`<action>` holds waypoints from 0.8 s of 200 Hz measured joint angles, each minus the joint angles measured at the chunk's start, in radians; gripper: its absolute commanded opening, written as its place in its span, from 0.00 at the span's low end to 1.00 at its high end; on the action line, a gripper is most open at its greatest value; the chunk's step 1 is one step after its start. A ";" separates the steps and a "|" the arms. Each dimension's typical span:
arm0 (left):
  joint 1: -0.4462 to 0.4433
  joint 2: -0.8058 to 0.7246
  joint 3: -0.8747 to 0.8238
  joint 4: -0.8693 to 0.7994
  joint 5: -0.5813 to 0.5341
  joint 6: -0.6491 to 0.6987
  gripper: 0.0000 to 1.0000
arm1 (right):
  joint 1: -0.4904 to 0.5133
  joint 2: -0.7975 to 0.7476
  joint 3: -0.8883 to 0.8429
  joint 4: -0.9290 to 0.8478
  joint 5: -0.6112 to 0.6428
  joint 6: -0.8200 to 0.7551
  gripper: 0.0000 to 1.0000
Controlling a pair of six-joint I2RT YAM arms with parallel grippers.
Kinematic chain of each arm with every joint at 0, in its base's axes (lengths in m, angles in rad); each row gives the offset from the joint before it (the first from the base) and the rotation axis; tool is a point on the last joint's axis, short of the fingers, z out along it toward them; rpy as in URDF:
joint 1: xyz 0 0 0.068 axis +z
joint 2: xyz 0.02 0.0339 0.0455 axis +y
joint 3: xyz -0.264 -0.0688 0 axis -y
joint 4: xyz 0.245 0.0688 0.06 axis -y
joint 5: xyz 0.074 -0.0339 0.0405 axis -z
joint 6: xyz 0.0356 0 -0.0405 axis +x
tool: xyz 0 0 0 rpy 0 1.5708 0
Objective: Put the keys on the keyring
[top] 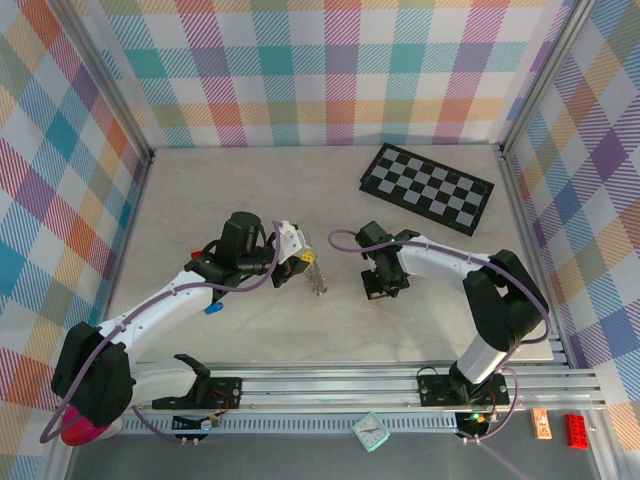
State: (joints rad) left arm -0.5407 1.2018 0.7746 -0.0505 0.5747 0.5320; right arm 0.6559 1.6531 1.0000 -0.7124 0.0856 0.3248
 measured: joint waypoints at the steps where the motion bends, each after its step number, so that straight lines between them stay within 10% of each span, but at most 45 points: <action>1: 0.000 0.000 0.000 0.000 0.000 0.000 0.00 | 0.000 0.000 0.000 0.000 0.000 0.000 0.03; 160: 0.000 0.000 0.000 0.000 0.000 0.000 0.00 | 0.000 0.021 0.003 -0.007 0.000 0.000 0.13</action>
State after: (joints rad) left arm -0.5407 1.2018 0.7746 -0.0509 0.5747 0.5320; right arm 0.6559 1.6741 1.0027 -0.7197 0.0856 0.3252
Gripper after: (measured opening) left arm 0.045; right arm 0.120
